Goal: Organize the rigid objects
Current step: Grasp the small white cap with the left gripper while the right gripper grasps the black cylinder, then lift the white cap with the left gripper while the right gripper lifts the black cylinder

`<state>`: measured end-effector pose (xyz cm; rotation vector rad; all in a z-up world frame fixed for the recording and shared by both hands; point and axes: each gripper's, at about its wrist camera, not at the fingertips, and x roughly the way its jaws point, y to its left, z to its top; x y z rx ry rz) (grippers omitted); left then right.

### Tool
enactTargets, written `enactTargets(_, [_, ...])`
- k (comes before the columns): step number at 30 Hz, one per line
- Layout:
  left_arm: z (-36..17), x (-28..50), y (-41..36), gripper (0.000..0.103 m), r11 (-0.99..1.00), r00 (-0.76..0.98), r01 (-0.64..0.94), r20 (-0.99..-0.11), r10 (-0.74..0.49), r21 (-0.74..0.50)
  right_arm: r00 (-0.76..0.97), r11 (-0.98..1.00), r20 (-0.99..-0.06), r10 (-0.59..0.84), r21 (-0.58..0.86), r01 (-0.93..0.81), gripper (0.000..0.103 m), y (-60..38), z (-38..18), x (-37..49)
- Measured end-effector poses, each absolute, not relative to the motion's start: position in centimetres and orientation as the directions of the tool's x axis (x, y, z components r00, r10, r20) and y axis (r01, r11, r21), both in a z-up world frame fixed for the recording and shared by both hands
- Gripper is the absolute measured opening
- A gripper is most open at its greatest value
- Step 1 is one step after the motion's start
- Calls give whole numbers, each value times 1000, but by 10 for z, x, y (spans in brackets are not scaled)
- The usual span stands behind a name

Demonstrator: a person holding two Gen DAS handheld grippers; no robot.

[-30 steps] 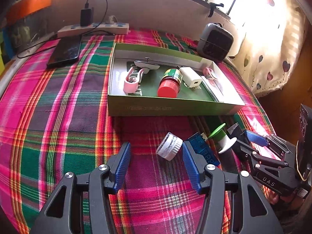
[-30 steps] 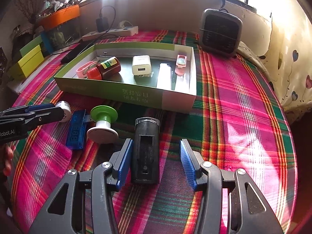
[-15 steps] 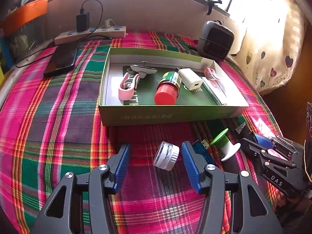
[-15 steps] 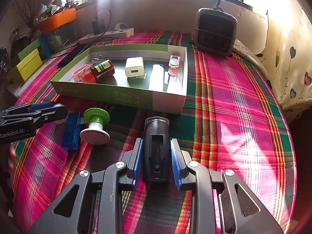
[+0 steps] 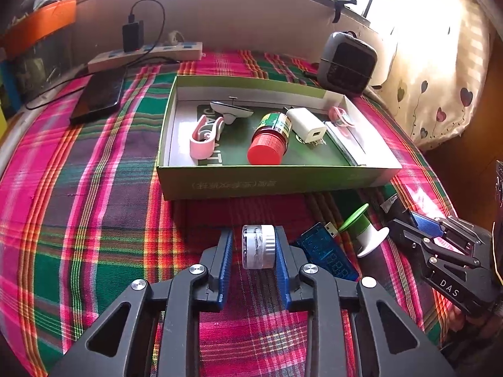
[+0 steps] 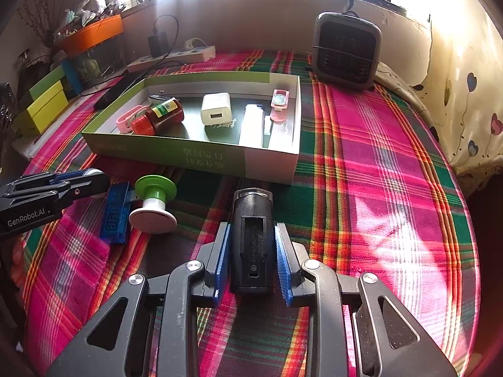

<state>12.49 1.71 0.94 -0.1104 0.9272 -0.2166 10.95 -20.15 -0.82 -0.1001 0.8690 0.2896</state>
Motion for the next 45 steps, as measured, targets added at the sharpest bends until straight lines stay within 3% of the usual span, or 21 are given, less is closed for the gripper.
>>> enactTargets(4, [9,125,19,18,972,582,133,-779,-233,-192,609,956,-765,210,30,-291,28,-202,-8,110])
enactTargets(45, [31,113,18,18,976,619,152,-754,-219,-158,645,956,-732,217,25,-293,28,-204,13,101])
